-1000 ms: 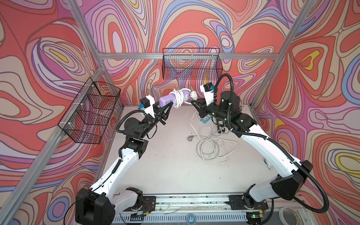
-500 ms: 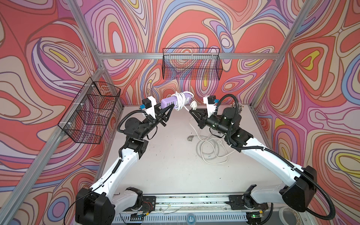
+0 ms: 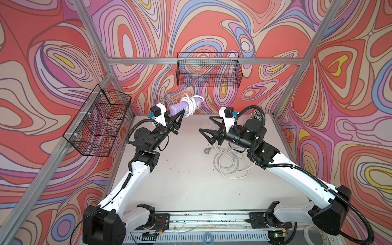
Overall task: Unwrap the cord wrapped around the power strip
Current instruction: Unwrap the power cord from the power strip.
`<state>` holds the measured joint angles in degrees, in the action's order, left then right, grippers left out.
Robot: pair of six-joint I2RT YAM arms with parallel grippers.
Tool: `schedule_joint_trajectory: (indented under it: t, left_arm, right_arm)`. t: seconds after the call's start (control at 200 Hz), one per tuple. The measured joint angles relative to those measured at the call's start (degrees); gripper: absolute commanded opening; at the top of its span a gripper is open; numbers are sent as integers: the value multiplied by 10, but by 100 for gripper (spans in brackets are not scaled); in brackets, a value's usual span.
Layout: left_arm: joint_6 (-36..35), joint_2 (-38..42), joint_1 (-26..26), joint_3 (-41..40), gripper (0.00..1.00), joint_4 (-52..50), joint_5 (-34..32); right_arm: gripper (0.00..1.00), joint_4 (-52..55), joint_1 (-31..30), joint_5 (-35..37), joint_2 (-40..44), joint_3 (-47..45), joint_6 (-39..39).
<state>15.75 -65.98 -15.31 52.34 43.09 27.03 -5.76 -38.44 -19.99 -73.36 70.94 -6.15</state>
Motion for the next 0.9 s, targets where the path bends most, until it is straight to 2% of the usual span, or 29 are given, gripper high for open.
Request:
schedule_joint_trajectory:
  t: [0.215,0.416,0.641,0.901]
  left_arm:
    - [24,0,0,0,0,5,22]
    - [75,-3,2,5,0,34,63]
    - [147,-36,4,37,0,85,121]
    - [192,-54,4,43,0,119,162]
  right_arm:
    - [98,7,118,-68,4,10,-6]
    - [98,-25,222,-206,-29,20,-55]
    - [98,-91,234,-344,-128,47,-131]
    - [93,-188,234,-396,-154,49,-198]
